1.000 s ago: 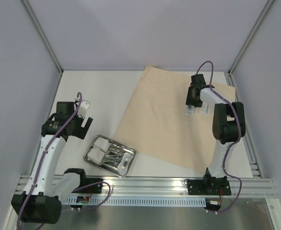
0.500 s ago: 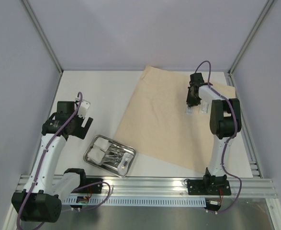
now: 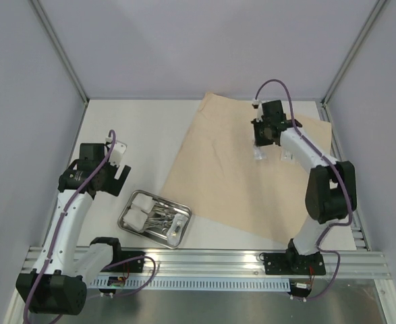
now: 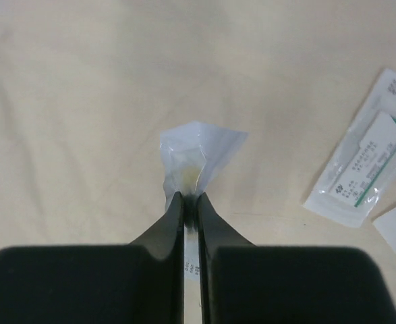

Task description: Prepare the surgical pack

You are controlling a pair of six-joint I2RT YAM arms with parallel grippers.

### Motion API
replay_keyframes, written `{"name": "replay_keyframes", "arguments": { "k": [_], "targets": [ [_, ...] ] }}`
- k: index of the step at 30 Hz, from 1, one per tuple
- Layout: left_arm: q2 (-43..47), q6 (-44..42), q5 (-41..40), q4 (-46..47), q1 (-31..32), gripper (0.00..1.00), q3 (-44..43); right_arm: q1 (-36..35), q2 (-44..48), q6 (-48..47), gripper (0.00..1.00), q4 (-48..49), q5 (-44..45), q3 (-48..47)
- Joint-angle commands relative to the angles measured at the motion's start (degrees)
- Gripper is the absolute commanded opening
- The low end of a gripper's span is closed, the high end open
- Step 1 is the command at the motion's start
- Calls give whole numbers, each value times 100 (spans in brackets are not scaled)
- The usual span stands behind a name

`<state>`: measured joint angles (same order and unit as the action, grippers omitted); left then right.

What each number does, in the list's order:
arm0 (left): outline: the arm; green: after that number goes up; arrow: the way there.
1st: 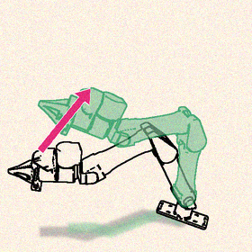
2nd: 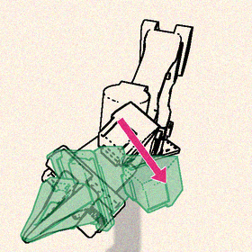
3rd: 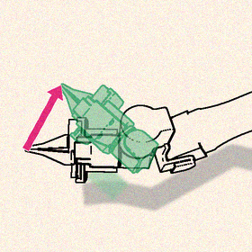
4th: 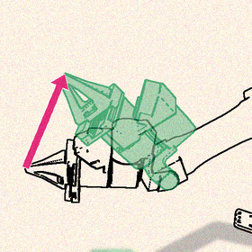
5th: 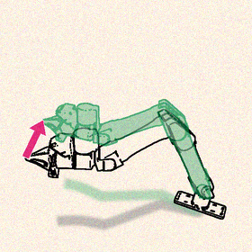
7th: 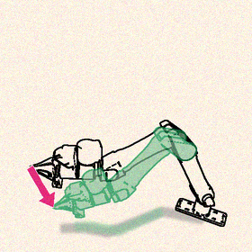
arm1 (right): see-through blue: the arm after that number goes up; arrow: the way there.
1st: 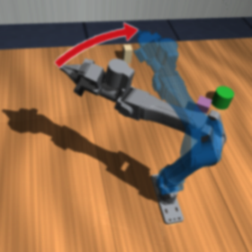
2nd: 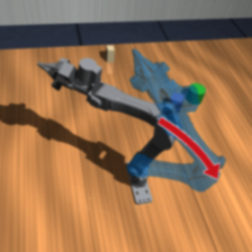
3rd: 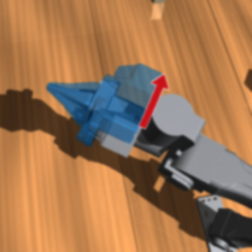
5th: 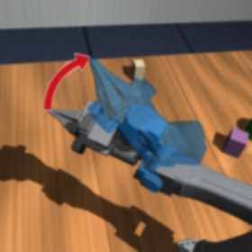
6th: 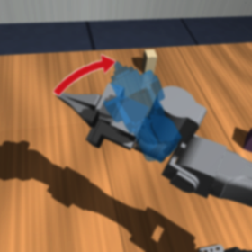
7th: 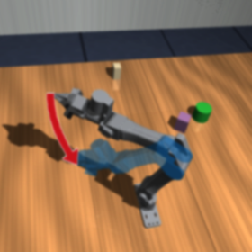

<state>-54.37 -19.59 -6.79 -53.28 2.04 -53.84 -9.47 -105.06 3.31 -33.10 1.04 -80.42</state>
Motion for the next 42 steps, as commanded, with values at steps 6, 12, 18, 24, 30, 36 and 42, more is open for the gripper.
{"name": "replay_keyframes", "arguments": {
  "k": [6,12,18,24,30,36,42],
  "targets": [
    [242,26,-51,81,-37,100,-118,-3172,1953,-4369,1,551,-1964,965],
    [462,17,-165,107,-46,100,32,-4773,1797,-7316,0,306,-3363,1100],
    [568,8,-130,125,-55,100,102,-5652,603,-8205,1,-872,-3041,98],
    [603,-9,-86,160,-55,100,155,-6119,135,-8584,1,-1374,-2574,-140],
    [594,-27,-51,186,-55,100,173,-6295,-173,-8628,0,-1480,-2223,-237],
    [594,-27,-51,195,-55,100,173,-6312,-375,-8672,1,-1331,-1915,-263],
    [585,-27,-68,212,-55,100,181,-6382,-481,-8856,13,-1401,-1660,-378]
  ]
}}
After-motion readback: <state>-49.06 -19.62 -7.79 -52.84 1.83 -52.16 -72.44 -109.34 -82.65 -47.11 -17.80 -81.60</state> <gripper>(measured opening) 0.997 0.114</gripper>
